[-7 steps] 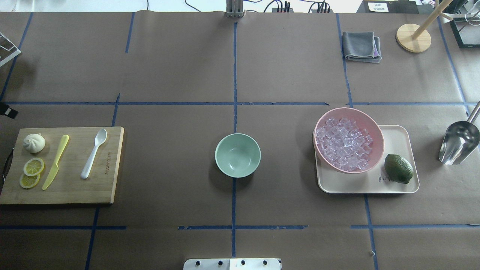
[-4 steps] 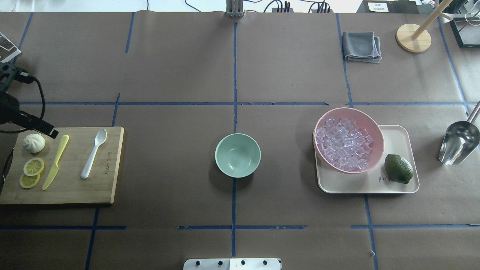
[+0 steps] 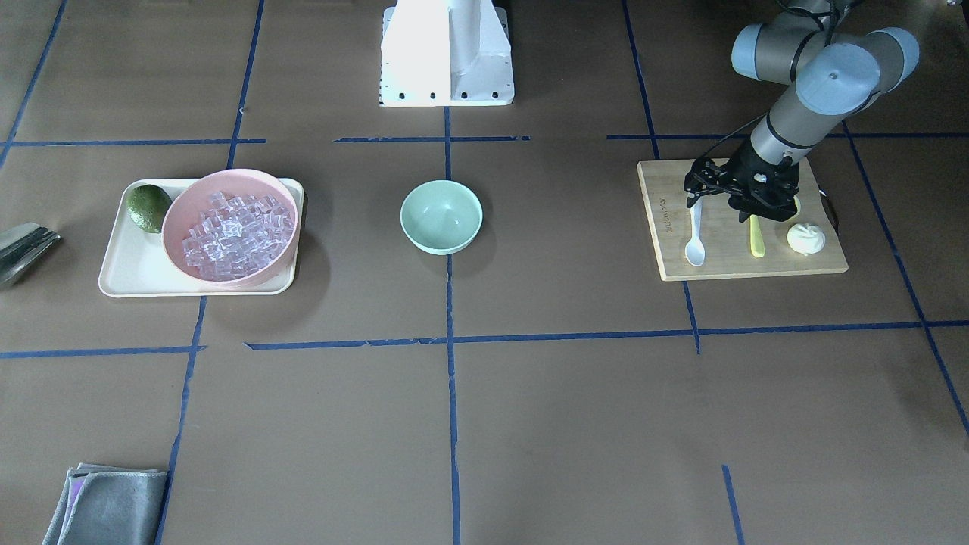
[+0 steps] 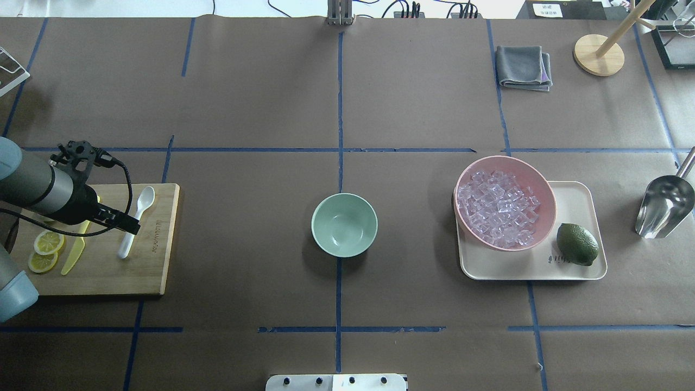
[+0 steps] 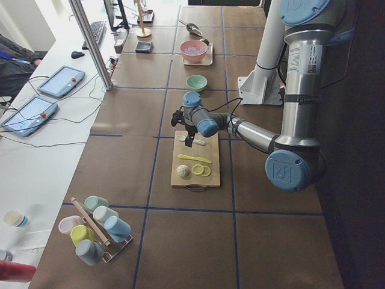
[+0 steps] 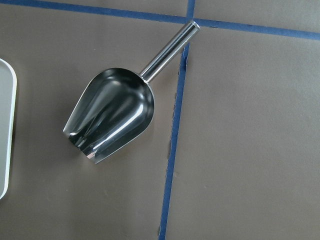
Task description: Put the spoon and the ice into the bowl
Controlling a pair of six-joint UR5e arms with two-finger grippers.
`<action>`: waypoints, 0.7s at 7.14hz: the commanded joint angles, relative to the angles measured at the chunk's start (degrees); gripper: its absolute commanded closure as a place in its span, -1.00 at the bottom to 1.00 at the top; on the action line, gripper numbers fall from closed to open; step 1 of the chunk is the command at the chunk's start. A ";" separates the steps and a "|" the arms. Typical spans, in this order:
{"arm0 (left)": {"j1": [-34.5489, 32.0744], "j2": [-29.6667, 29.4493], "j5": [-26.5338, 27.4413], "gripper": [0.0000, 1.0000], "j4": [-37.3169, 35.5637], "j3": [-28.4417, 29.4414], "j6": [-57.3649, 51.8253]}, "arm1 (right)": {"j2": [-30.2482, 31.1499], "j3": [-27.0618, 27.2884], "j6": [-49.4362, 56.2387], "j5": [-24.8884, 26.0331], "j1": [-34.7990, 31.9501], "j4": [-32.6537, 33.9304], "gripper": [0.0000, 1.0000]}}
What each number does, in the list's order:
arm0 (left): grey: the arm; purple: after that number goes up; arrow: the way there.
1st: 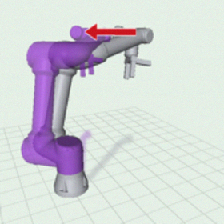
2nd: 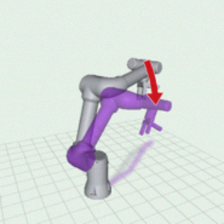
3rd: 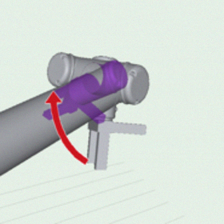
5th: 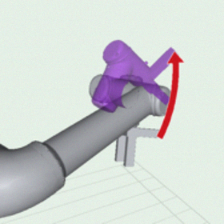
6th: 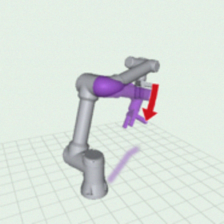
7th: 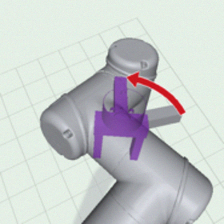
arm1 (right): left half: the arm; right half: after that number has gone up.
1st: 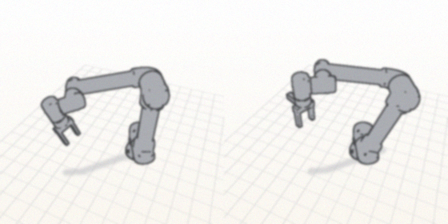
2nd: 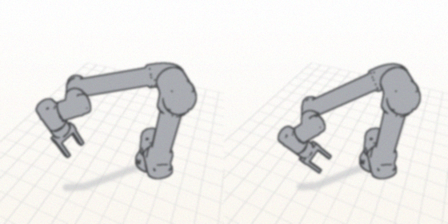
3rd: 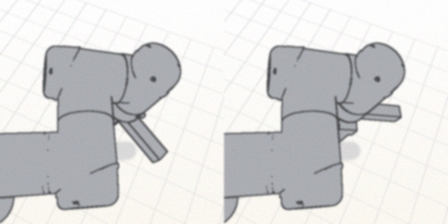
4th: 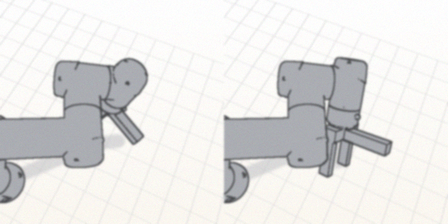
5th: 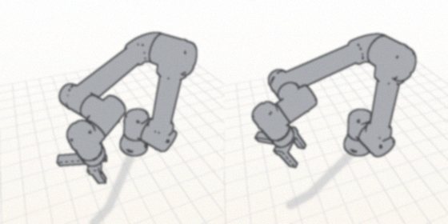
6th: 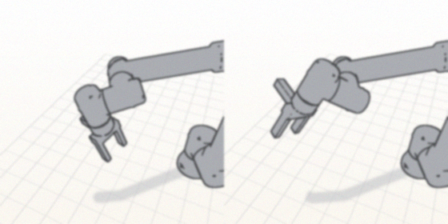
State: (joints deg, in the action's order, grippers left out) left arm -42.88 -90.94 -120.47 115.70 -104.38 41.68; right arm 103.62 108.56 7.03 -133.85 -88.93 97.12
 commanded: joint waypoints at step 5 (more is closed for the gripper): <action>1.31 -2.66 0.76 -0.26 0.14 3.04 0.77 | 0.00 -0.02 0.09 0.00 -0.02 0.00 -1.00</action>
State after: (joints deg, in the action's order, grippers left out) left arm -41.51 -93.71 -119.74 115.88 -101.48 42.51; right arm 103.62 108.54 7.12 -133.86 -88.92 97.12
